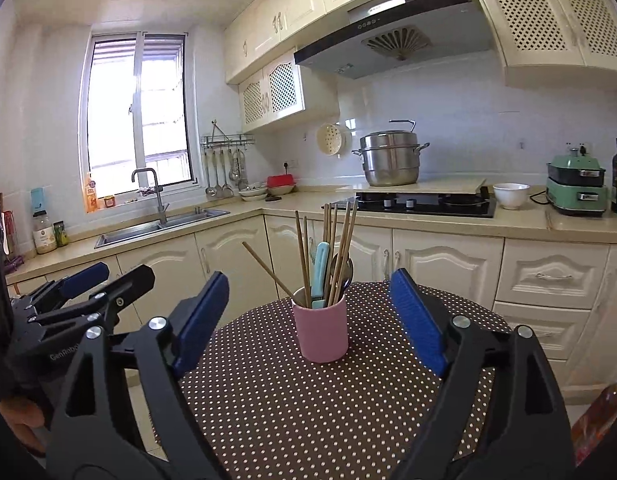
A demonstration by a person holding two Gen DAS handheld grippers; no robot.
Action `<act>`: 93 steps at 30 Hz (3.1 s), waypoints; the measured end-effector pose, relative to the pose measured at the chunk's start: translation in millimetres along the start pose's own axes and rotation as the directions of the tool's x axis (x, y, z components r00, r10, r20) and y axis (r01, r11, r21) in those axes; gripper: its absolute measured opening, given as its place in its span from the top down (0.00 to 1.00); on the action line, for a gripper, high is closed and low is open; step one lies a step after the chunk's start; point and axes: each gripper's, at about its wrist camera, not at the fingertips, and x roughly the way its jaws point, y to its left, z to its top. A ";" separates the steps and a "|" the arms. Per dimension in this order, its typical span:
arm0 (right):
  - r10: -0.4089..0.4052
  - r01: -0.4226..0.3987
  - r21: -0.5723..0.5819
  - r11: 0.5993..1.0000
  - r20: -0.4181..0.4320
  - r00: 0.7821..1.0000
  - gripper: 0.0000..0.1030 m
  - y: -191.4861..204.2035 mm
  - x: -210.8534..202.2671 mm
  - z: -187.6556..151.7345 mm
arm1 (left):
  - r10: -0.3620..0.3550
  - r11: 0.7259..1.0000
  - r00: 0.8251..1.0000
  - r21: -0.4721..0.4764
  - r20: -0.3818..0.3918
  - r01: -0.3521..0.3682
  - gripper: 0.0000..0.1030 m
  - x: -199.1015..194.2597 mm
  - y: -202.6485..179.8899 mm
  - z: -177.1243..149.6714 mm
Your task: Organize utensils
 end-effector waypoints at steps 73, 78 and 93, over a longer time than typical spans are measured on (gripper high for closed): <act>-0.055 0.063 -0.090 0.994 0.092 0.994 0.11 34.6 -54.5 -5.0 | 0.029 0.999 0.994 0.041 0.110 -0.033 0.15 -61.9 -10.2 -0.2; -0.055 0.064 -0.091 0.994 0.092 0.994 0.11 35.1 -54.2 -4.7 | 0.029 0.999 0.993 0.042 0.112 -0.034 0.15 -61.9 -8.3 0.1; -0.055 0.063 -0.087 0.994 0.092 0.994 0.11 37.2 -53.7 -3.9 | 0.031 0.998 0.993 0.049 0.118 -0.037 0.15 -63.2 -10.9 -0.4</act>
